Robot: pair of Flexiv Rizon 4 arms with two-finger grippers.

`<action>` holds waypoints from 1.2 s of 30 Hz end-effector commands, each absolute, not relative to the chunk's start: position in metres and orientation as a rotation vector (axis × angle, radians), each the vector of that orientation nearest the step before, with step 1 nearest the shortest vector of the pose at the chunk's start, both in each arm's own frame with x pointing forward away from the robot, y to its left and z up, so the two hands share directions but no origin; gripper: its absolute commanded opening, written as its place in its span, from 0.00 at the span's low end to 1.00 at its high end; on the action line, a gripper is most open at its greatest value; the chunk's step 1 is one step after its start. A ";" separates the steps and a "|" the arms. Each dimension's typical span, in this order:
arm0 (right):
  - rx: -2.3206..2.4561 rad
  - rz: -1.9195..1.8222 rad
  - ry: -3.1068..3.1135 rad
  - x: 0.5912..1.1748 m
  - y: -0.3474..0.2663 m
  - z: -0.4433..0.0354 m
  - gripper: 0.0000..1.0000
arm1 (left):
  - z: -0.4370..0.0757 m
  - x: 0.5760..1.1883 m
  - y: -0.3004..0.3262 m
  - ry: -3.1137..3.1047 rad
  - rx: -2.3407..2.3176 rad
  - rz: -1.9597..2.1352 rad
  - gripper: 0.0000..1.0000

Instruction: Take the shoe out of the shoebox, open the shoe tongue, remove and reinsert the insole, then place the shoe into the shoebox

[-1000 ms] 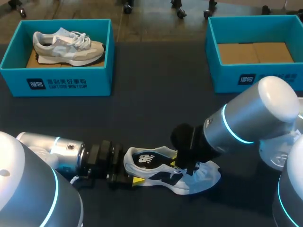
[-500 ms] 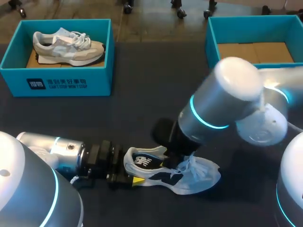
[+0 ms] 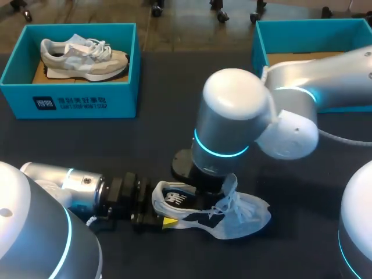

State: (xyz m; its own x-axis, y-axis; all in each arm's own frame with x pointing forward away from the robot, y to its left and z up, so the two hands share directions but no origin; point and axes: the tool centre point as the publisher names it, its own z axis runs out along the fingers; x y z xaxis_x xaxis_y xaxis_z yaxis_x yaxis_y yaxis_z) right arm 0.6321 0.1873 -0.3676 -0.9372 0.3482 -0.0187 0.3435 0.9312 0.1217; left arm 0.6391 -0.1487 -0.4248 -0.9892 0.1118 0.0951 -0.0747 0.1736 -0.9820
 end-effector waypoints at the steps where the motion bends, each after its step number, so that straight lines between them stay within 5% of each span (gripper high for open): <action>1: 0.552 0.142 3.060 0.634 0.193 -0.377 0.36 | -0.432 0.641 -0.149 -2.293 -0.033 1.932 0.00; 3: 0.552 0.144 3.064 0.634 0.194 -0.377 0.25 | -0.432 0.641 -0.149 -2.293 -0.033 1.932 0.00; 5: 0.552 0.145 3.067 0.633 0.193 -0.377 0.00 | -0.432 0.641 -0.149 -2.293 -0.033 1.932 0.00; 36: 0.422 0.338 3.036 0.625 0.178 -0.350 0.00 | -0.432 0.641 -0.149 -2.293 -0.033 1.932 0.00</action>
State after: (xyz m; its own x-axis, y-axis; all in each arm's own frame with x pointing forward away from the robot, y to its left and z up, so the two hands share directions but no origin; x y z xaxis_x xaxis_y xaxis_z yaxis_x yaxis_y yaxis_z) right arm 0.6238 0.1799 -0.3530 -0.9596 0.2799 -0.0292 0.2663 0.9366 0.2277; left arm 0.6391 -0.1486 -0.4248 -0.9892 0.1115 0.0952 -0.0749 0.1737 -0.9819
